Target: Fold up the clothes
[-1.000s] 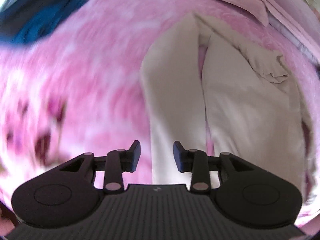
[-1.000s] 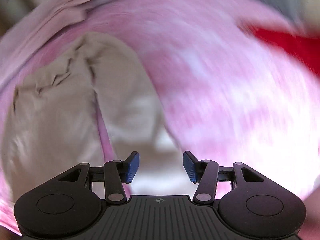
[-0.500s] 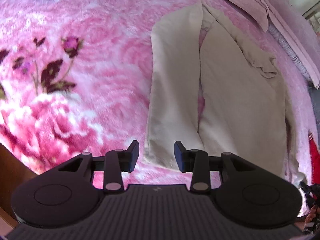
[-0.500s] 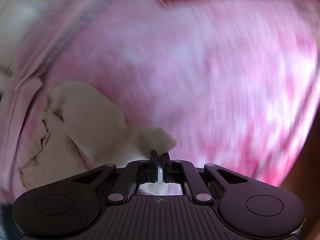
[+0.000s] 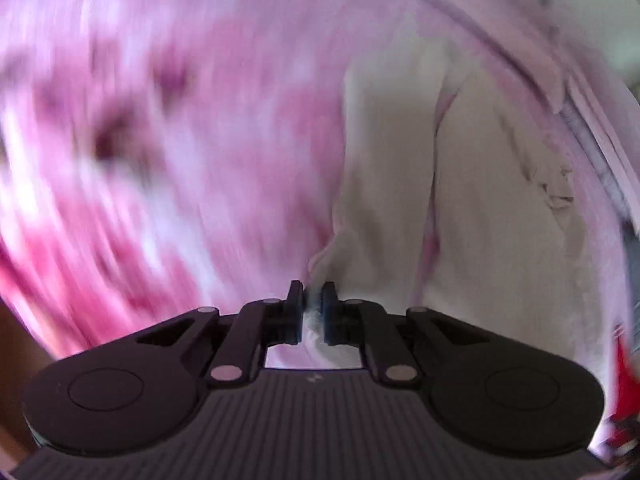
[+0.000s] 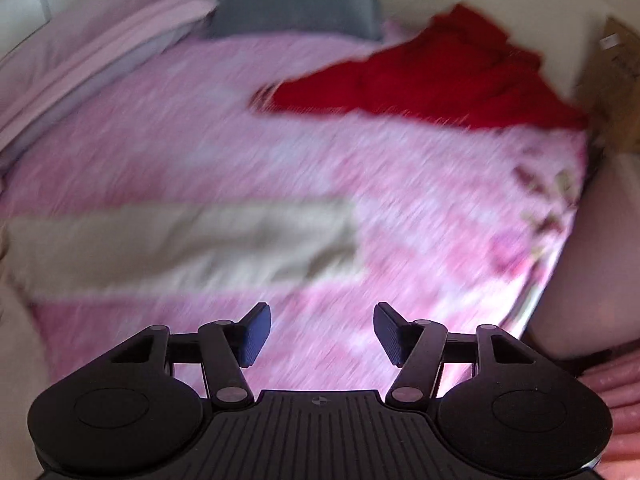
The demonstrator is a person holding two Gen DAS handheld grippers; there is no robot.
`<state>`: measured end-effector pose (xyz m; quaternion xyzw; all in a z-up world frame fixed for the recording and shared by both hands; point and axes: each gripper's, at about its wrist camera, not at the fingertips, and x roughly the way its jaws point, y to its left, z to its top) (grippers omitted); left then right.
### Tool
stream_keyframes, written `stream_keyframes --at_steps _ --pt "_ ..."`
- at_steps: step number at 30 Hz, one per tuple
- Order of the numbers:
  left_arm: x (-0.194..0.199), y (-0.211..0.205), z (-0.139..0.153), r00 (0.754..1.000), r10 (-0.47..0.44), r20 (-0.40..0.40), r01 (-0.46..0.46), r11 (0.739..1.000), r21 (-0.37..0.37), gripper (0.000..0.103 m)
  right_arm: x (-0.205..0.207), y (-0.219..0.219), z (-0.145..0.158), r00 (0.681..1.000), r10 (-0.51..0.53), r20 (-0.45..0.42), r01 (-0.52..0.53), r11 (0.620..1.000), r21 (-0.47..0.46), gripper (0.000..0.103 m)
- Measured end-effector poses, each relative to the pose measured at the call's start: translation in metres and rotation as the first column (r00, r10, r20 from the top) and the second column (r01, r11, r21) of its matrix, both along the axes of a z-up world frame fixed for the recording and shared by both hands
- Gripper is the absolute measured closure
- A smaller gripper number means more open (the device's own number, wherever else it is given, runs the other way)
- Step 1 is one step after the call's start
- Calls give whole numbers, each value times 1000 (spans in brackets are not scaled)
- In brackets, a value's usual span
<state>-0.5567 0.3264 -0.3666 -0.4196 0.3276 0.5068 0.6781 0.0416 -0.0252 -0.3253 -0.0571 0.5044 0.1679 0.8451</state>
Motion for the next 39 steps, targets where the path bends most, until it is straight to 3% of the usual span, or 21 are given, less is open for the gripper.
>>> stream_keyframes --at_steps 3,5,9,11,14,17,19,24,27,30,32,34,37,39 --pt "-45 43 44 987 137 -88 -116 971 210 97 -19 14 -7 996 84 -37 -84 996 12 42" --pt "-80 75 66 945 304 -118 -256 915 311 95 -32 27 -4 989 145 -27 -144 989 18 42" --pt "-114 111 85 865 468 -181 -381 847 370 92 -52 54 1 969 247 -20 -247 968 36 42" --pt "-107 112 82 854 469 -226 -364 848 384 89 -63 69 2 955 298 -9 -297 954 41 42" --pt "-72 100 63 901 339 -270 -257 920 296 89 -78 93 -5 923 384 17 -384 922 40 42" --pt "-19 89 32 982 124 -142 -108 988 114 89 -86 120 -14 871 490 41 -491 871 13 42" --pt "24 88 17 997 13 -70 -10 999 45 89 -85 139 -16 835 548 53 -550 835 23 42" --pt "137 104 -1 988 -126 88 128 992 -20 84 -69 196 -20 741 666 84 -671 732 116 43" --pt "198 122 -7 975 -178 135 185 982 -41 79 -60 240 -30 654 747 116 -756 646 102 43" --pt "247 139 -15 960 -203 194 221 972 -78 72 -65 285 -40 502 847 174 -863 502 48 43" --pt "271 149 -24 953 -202 227 230 968 -104 72 -70 311 -51 391 897 205 -917 400 -1 50" --pt "284 159 -36 954 -167 250 207 968 -142 71 -71 332 -63 324 922 214 -942 335 -18 53" --pt "293 169 -55 957 -88 275 148 967 -207 71 -70 356 -76 283 935 212 -957 289 1 54" --pt "298 177 -69 955 -38 295 116 961 -250 73 -68 367 -85 277 938 209 -960 280 14 54"
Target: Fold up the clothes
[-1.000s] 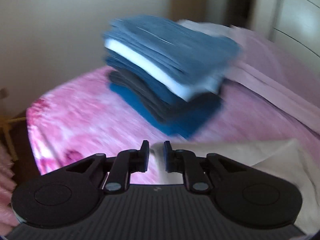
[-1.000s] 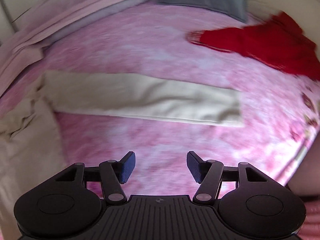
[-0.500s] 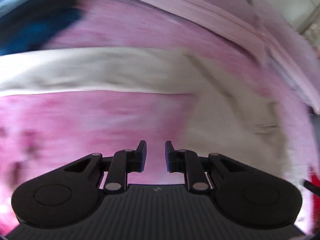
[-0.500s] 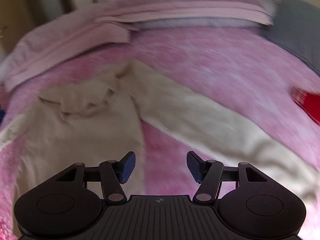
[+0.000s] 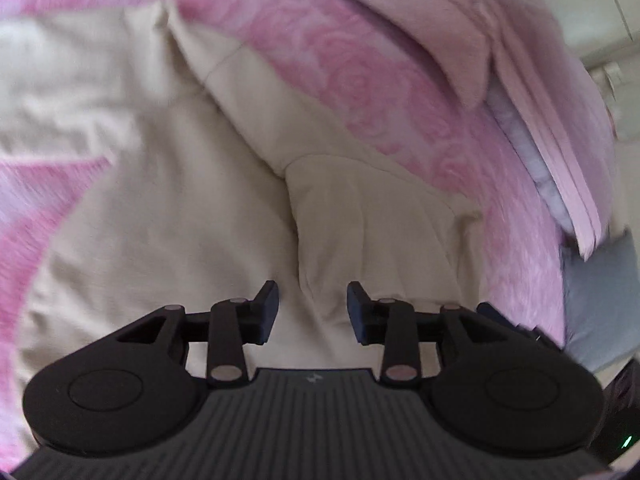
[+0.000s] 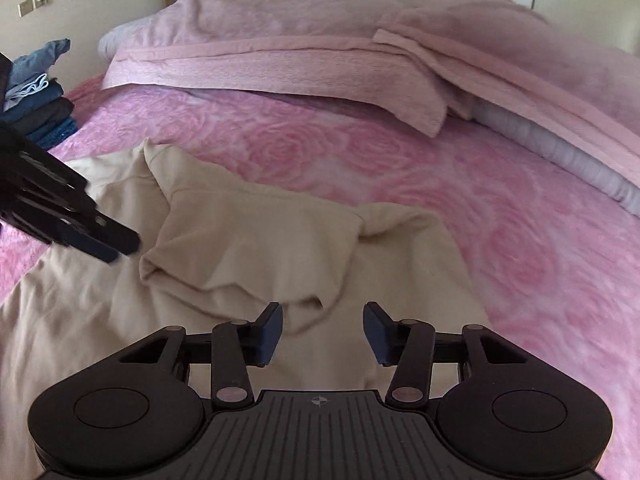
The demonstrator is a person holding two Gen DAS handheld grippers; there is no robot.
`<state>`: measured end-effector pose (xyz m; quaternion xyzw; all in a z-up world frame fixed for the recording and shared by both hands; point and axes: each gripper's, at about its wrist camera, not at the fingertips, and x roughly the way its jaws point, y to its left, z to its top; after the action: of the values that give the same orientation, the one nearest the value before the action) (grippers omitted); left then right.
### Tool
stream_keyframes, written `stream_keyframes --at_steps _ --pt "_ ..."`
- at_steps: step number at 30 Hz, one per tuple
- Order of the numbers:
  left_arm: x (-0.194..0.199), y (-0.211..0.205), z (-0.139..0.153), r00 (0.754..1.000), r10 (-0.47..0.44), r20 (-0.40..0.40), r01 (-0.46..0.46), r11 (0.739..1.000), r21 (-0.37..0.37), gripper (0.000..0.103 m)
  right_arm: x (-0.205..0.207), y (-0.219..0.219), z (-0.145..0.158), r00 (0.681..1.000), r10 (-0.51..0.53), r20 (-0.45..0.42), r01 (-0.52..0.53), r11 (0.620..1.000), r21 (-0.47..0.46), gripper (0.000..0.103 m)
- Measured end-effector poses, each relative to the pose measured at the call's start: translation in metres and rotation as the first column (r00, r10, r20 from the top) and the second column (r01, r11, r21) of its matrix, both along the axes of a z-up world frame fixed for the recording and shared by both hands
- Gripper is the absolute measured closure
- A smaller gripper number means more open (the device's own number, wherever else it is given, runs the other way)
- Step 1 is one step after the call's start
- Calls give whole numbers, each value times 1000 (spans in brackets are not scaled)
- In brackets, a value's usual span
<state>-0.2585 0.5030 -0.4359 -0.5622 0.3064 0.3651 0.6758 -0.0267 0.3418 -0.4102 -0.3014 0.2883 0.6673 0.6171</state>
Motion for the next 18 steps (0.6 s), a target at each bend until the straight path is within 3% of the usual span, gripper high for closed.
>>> stream_keyframes --at_steps 1,3,4,8,11,14,16,18 --pt "2 2 -7 1000 12 10 -11 1000 -15 73 1 5 -5 1000 1 -7 -1 1000 -2 54" --pt "6 7 -17 1000 16 17 -16 999 -40 92 3 13 -14 1000 4 -22 -5 1000 -16 75" --pt "7 9 -19 1000 3 11 -3 999 -48 92 3 18 -17 1000 7 -24 -8 999 -36 101" --pt "18 28 4 996 -87 31 88 996 -17 97 8 33 -6 999 27 -28 -28 999 -36 101" --pt "37 68 44 985 -143 101 132 986 106 97 18 64 21 999 7 -43 -4 998 58 101" --pt "56 122 77 981 -127 145 89 966 244 90 30 107 49 998 -41 -47 49 985 167 101" --pt "61 154 87 991 -75 107 34 940 340 85 46 130 51 990 -118 -79 130 977 169 101" --pt "54 175 89 1000 -30 10 23 913 406 84 64 151 50 972 -204 -115 220 963 153 88"
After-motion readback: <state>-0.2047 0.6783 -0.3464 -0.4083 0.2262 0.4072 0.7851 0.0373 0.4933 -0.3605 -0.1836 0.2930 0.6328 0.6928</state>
